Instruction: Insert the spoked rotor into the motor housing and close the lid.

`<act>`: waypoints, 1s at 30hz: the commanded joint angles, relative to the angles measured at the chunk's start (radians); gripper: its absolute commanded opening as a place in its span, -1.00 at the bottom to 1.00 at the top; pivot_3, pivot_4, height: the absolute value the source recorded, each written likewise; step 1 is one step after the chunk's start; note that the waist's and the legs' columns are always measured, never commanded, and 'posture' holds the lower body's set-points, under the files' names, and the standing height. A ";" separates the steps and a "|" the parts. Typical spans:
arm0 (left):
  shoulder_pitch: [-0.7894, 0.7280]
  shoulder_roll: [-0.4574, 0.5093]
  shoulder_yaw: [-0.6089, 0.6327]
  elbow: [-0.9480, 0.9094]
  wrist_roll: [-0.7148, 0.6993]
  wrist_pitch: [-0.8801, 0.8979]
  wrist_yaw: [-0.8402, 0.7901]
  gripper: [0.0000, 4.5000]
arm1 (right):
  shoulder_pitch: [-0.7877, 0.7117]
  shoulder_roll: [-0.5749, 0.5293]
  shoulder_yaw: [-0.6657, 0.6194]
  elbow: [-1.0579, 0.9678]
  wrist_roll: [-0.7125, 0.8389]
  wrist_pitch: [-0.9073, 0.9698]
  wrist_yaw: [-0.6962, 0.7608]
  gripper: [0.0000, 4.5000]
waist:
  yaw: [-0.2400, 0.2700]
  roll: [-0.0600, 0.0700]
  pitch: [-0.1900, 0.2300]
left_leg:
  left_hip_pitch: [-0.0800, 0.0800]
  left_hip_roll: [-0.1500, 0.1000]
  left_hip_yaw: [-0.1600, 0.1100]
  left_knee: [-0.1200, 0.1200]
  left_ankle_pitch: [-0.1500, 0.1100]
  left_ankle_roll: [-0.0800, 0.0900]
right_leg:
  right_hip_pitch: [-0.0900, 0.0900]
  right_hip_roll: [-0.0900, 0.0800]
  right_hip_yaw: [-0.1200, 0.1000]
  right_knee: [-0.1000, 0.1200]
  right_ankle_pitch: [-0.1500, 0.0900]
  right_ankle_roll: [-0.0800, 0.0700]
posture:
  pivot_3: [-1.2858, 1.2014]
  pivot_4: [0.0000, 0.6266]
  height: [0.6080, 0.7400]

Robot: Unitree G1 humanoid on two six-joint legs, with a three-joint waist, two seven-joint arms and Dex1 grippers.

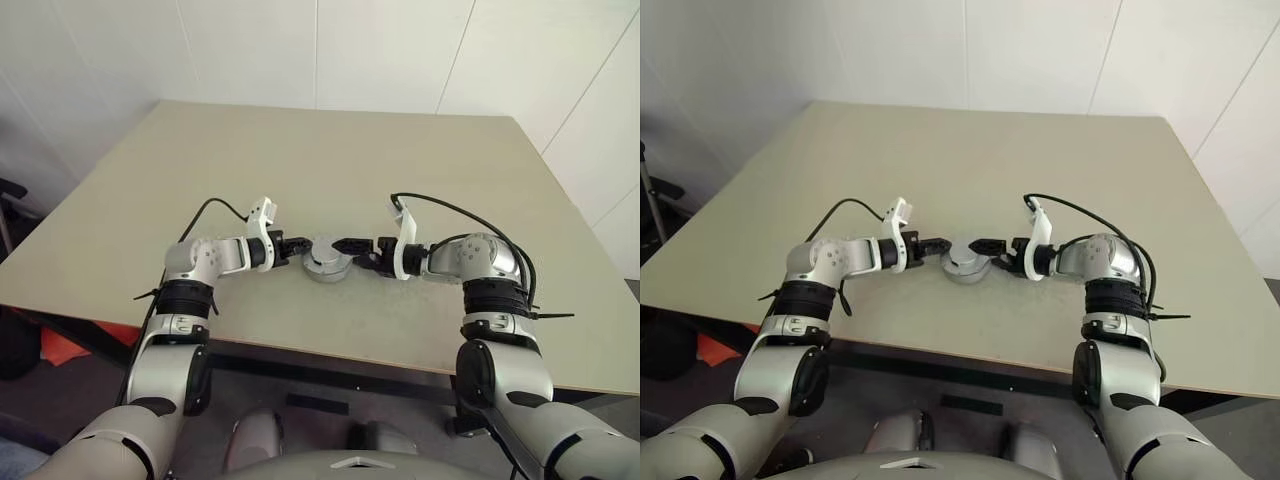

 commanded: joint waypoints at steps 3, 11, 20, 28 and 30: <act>0.010 0.015 -0.007 0.016 0.025 -0.005 0.017 -1.00 | -0.038 0.059 -0.050 0.033 0.052 0.001 -0.040 0.98 | 0.000 0.000 0.000 | 0.000 0.000 0.000 -0.001 0.000 0.000 | -0.001 0.000 0.000 0.000 0.000 -0.001 | 0.03 -1.00 1.00; 0.000 0.021 -0.009 0.026 0.032 -0.017 0.015 -1.00 | -0.042 0.125 -0.082 0.034 0.076 -0.002 -0.083 0.98 | 0.001 0.000 0.000 | -0.001 0.000 0.000 -0.002 0.000 0.000 | -0.002 0.000 0.000 0.000 0.001 -0.003 | 0.03 -1.00 1.00; 0.006 0.021 -0.011 0.025 0.038 -0.028 0.015 -1.00 | -0.047 0.122 -0.082 0.087 0.063 -0.062 -0.124 0.13 | 0.001 0.000 0.000 | -0.001 0.000 0.000 -0.002 0.001 -0.001 | -0.002 0.000 0.000 0.000 0.000 -0.001 | 0.03 -1.00 1.00; 0.005 0.018 -0.011 0.026 0.046 -0.045 0.012 -1.00 | -0.064 0.118 -0.109 0.127 0.078 -0.093 -0.148 -0.08 | 0.002 0.000 0.000 | 0.000 -0.001 0.000 -0.002 0.001 -0.002 | -0.001 0.000 0.000 0.000 -0.001 0.001 | 0.03 -1.00 1.00; 0.006 0.016 -0.003 0.025 0.045 -0.062 0.011 -1.00 | -0.069 0.117 -0.112 0.134 0.080 -0.097 -0.152 -0.08 | 0.002 0.000 0.000 | 0.000 0.000 0.000 -0.002 0.001 -0.002 | -0.001 0.000 0.000 0.000 -0.001 0.001 | 0.03 -1.00 1.00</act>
